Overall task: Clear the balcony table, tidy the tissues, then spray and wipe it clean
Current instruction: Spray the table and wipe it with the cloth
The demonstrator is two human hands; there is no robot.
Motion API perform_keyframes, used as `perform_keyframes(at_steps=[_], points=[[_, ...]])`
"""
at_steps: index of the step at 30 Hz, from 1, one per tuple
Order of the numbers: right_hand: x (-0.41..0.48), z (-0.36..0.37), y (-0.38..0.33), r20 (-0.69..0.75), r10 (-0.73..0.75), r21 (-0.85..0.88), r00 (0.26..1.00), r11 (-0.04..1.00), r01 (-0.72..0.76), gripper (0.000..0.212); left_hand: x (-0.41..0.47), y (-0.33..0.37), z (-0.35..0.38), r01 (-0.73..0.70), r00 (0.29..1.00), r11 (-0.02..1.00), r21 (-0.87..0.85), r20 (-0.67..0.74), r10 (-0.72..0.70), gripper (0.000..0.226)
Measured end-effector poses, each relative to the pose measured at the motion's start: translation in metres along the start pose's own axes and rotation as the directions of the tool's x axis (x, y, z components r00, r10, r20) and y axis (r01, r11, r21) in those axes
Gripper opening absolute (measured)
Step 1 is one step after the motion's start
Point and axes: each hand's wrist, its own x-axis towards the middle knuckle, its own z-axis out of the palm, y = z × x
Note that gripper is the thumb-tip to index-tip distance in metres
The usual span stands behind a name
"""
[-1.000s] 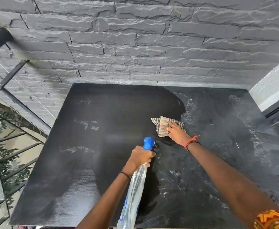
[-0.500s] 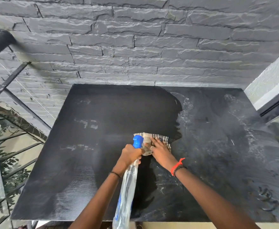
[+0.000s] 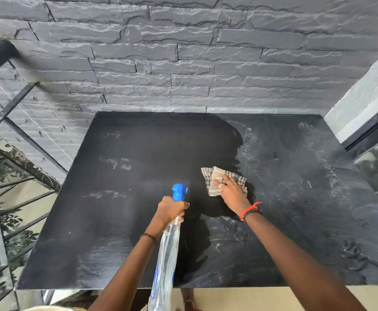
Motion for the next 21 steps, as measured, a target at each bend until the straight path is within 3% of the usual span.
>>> perform_keyframes(at_steps=[5,10,15,21], points=[[-0.027,0.017,-0.049,0.006,-0.143,-0.049,0.99,0.989,0.143,0.065,-0.006,-0.002,-0.002,-0.019,1.0,0.999,0.027,-0.004,0.019,0.022],[-0.088,0.047,-0.013,-0.001,-0.214,-0.076,0.977,0.974,0.213,0.074,-0.014,-0.009,-0.002,-0.014,1.0,1.0,-0.01,0.021,0.014,0.021],[-0.091,0.019,0.036,-0.042,-0.093,-0.04,0.995,0.995,0.091,0.058,-0.021,-0.017,0.004,-0.011,0.999,1.0,0.008,0.032,0.01,0.022],[-0.048,0.008,0.032,-0.033,0.033,0.023,0.999,0.999,-0.032,0.055,-0.043,-0.03,0.02,0.007,0.998,0.998,0.055,0.058,-0.01,0.017]])
